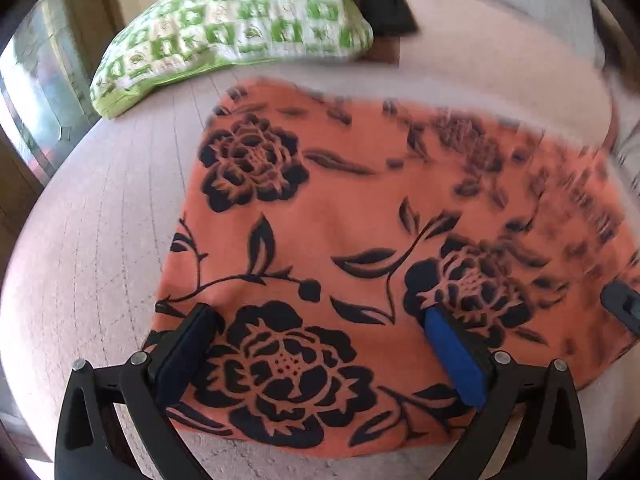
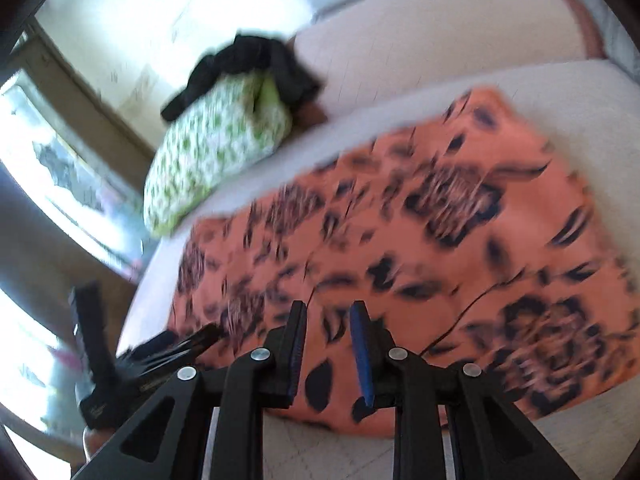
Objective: Fold small clothes
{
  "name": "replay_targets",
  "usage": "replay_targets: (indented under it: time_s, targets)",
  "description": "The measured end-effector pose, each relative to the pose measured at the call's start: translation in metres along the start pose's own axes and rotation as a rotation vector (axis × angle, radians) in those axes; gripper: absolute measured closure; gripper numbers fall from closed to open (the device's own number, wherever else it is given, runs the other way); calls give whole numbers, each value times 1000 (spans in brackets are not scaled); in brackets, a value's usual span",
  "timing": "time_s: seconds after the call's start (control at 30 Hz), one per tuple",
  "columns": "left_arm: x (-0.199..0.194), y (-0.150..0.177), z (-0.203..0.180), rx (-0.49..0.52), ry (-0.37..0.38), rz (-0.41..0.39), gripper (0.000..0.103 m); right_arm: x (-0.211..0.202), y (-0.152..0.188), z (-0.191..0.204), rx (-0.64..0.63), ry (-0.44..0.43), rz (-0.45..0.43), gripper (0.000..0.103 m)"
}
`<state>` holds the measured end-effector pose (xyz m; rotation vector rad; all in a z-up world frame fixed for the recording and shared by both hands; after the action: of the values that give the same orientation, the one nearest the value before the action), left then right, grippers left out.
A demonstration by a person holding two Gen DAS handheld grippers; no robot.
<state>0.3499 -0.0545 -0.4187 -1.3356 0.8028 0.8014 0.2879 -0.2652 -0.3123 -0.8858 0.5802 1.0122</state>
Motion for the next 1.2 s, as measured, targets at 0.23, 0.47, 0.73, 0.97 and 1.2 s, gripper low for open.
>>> replay_targets:
  time_s: [0.23, 0.47, 0.73, 0.97, 1.2]
  targets:
    - [-30, -6, 1, -20, 39, -95, 0, 7, 8, -2, -6, 20, 68, 75]
    - [-46, 8, 6, -32, 89, -96, 0, -19, -5, 3, 14, -59, -21, 74]
    - [-41, 36, 22, -73, 70, 4, 0, 26, 27, 18, -45, -27, 180, 74]
    - [-64, 73, 71, -332, 158, -5, 0, -15, 18, 10, 4, -70, 46, 49]
    - [-71, 99, 60, -391, 338, 4, 0, -57, 24, -12, 144, -140, -20, 30]
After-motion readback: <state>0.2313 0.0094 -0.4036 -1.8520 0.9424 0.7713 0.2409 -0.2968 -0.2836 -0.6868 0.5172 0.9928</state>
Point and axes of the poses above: each gripper's, at about its wrist camera, not at the fingertips, and x roughly the way its jaws point, z to its left, y to its underside, the point moved 7 cm from there along x, roughly the way its jaws point, and after that the axes turned 6 degrees about z, right-handed, at the moved point
